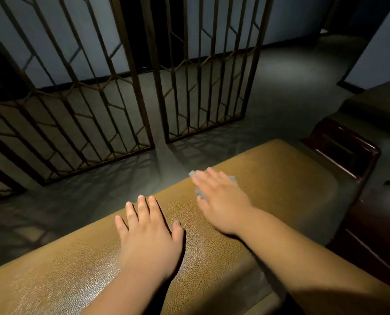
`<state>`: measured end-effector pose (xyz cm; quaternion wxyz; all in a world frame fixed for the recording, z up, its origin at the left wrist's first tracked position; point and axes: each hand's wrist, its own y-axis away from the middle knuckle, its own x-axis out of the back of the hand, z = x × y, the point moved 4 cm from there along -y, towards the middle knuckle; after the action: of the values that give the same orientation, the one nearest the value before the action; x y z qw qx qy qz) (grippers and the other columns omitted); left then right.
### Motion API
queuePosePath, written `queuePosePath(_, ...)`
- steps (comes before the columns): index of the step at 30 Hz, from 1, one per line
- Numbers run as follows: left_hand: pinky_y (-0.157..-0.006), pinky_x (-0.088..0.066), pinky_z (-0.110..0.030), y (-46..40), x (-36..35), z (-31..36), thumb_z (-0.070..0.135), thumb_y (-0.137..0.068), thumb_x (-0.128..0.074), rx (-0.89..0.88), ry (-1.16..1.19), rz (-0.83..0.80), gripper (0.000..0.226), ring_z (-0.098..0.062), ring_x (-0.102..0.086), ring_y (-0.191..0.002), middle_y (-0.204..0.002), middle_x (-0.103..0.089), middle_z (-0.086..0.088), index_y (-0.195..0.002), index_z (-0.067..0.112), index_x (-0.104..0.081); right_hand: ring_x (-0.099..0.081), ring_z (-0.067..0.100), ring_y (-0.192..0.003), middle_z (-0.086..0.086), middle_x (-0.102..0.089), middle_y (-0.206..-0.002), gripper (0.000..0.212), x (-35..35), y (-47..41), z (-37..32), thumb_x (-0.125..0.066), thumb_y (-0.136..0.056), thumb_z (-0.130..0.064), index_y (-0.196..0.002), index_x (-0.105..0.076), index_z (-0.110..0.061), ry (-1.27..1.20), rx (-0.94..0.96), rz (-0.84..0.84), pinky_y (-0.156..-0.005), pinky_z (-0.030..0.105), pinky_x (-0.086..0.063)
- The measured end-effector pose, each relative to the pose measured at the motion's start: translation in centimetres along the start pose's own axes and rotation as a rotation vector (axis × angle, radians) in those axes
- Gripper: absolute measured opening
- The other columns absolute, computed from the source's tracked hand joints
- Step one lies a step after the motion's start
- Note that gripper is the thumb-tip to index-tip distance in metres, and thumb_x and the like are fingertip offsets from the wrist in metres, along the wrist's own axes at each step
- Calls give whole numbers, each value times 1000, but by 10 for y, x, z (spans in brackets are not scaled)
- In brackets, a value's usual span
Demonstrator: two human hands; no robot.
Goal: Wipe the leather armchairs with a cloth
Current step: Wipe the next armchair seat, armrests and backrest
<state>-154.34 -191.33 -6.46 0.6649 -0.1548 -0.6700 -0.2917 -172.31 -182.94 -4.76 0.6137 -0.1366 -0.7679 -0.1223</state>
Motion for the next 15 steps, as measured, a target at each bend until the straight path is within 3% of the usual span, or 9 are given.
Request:
queuePosePath(2,-128,-4,-61,-9,2,25,65,-89,-1,-27,-7,11,95,-36,-1,-162,-177,-4,-10,-169,14,-6,-9,16,-160,-8,-20,-172,67,-7,26,-10,-28,-101,-46,-165,-17,-31,-20,143,-30,-130,38,-4)
queuePosePath(4,-128,-3,-62,-18,4,56,63,-92,-5,-76,5,10,91,-36,0,-162,-177,-4,-11,-168,14,-5,-9,12,-159,-10,-19,-172,67,4,36,26,-31,-101,-46,-165,-14,-33,-33,127,-41,-128,33,-1)
queuePosePath(7,-128,3,-63,-27,4,112,63,-93,-8,-198,35,8,90,-37,6,-162,-177,3,-14,-168,14,0,-12,14,-159,-8,-20,-172,65,28,40,122,-38,-104,-40,-165,-17,-32,12,-138,61,-126,32,-2)
queuePosePath(11,-129,5,-61,-42,5,193,63,-99,-16,-343,49,44,90,-36,11,-162,-176,9,-14,-168,11,5,-10,21,-160,-4,-15,-173,60,60,25,203,-31,-108,-39,-165,-17,-27,10,-487,64,-130,43,-10)
queuePosePath(13,-129,3,-59,-54,5,218,59,-100,-15,-329,70,58,87,-35,10,-162,-177,8,-14,-168,9,5,-9,22,-160,-7,-14,-173,61,51,12,188,-27,-107,-42,-166,-17,-30,12,-438,51,-129,44,-10)
queuePosePath(15,-130,2,-58,-62,1,228,54,-99,-7,-320,63,89,84,-35,9,-163,-177,7,-14,-168,9,5,-14,20,-159,-10,-21,-172,65,36,9,160,-23,-100,-43,-164,-22,-33,-8,-201,53,-127,39,-8)
